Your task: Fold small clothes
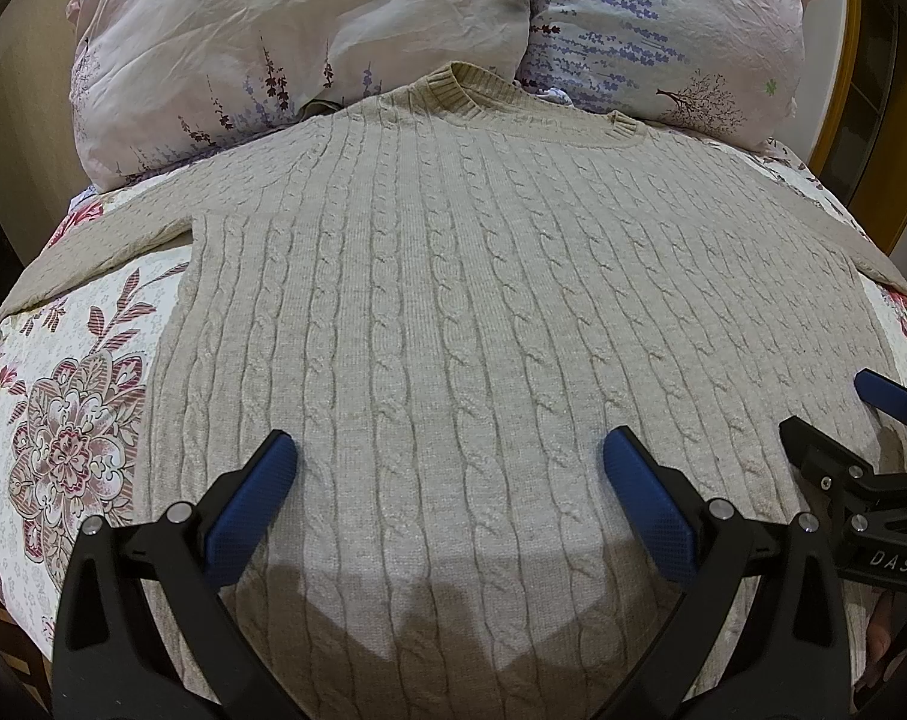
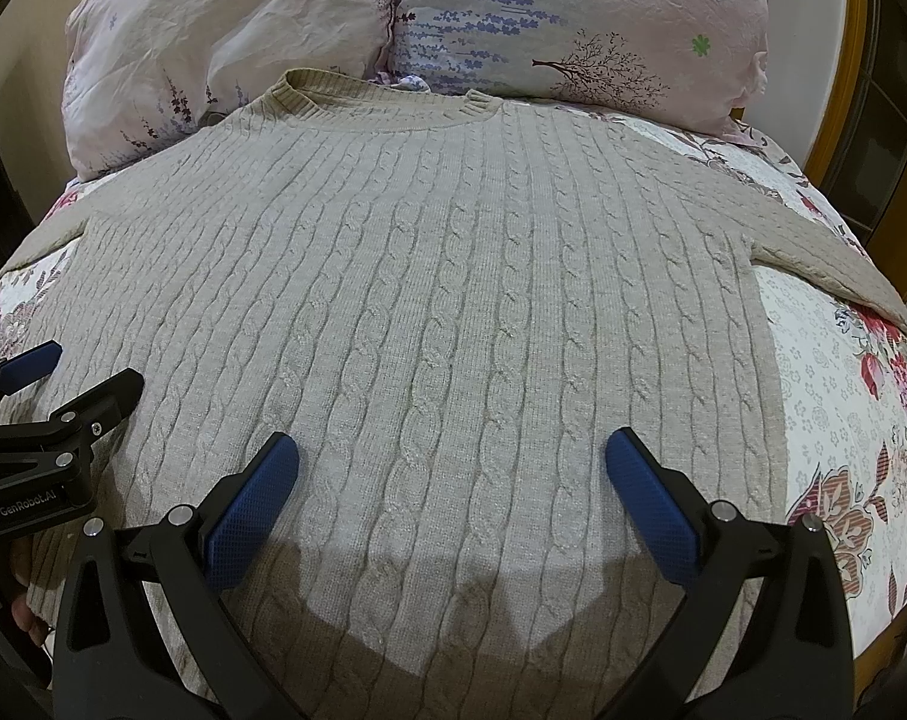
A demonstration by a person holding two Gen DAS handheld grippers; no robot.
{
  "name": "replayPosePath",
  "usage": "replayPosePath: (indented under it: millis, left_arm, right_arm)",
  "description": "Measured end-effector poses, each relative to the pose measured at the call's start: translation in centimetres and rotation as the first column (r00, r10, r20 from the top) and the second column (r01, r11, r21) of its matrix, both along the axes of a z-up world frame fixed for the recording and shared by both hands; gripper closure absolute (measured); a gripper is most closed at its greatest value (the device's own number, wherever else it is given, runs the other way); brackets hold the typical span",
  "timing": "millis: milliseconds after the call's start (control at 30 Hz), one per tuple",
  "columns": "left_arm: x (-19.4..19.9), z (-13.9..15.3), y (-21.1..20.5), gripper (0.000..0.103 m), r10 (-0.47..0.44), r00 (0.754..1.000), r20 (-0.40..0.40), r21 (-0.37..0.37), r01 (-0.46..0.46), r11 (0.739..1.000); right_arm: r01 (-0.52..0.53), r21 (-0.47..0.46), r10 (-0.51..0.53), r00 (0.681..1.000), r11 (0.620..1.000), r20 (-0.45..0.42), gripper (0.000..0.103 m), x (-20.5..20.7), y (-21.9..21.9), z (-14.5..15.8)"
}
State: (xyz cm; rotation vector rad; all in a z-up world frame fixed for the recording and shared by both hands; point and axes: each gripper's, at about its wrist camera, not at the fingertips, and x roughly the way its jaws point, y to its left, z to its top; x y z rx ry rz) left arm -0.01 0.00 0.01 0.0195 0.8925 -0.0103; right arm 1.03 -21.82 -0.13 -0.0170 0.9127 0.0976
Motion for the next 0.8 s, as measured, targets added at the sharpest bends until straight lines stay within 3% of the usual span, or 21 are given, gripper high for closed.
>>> replayPosePath:
  millis: [667,767,800]
  left_arm:
    - [0.0,0.0,0.0,0.002,0.000,1.000,0.000,0.000,0.000,1.000]
    - [0.0,0.0,0.0,0.002,0.000,1.000,0.000,-0.001,0.000,1.000]
    - [0.0,0.0,0.1,0.002,0.000,1.000,-0.001,-0.004,0.000,1.000]
  right_arm:
    - [-0.003,-0.001,0.003,0.999,1.000,-0.032,0.001,0.2,0.0,0.4]
    - [-0.072,0.047,0.076,0.993,0.996,-0.095,0.001,0.8,-0.8,0.6]
    - [-0.056,0.131,0.069,0.993,0.990,-0.097,0.001,1.2,-2.7,1.4]
